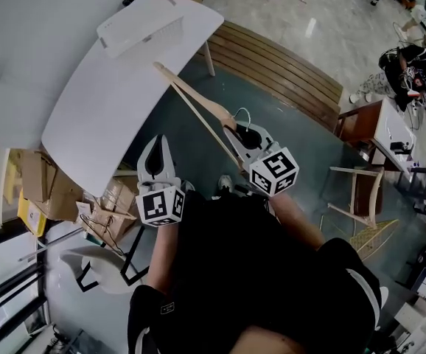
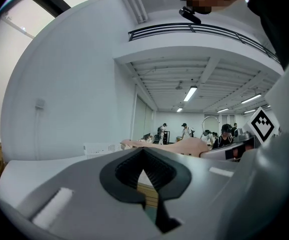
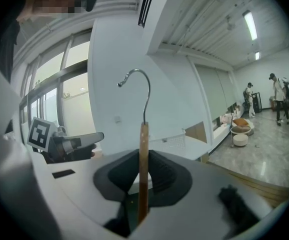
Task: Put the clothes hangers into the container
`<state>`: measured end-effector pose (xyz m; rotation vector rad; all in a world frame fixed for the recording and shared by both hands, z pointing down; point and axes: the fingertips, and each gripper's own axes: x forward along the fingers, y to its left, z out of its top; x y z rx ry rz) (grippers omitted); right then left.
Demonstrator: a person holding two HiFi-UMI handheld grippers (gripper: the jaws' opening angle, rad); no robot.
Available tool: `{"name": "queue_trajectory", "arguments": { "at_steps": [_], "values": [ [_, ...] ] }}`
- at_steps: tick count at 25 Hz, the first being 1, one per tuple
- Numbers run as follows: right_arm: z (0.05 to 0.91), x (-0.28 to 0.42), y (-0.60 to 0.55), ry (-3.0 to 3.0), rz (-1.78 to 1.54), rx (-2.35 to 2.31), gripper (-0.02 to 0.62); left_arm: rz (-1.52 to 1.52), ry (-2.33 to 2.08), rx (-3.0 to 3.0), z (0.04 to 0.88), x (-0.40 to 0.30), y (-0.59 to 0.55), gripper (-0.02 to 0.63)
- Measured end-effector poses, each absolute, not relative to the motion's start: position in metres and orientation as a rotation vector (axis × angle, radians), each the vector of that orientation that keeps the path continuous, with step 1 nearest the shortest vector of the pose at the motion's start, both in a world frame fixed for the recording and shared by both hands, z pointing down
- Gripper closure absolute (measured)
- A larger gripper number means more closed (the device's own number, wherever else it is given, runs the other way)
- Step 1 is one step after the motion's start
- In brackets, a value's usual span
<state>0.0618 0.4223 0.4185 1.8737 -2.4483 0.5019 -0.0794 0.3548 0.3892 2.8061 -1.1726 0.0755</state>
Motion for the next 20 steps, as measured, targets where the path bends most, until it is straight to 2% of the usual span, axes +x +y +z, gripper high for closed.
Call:
{"name": "queue_trajectory", "arguments": {
  "at_steps": [9, 20],
  "values": [
    [0.425, 0.078, 0.404, -2.487, 0.503, 1.810, 0.533, 0.130, -1.274, 2.766, 0.399, -0.079, 0.347, 0.600],
    [0.429, 0.082, 0.344, -2.461, 0.468, 1.778, 0.534, 0.073, -1.248, 2.753, 0.410, -0.062, 0.276, 0.599]
  ]
}}
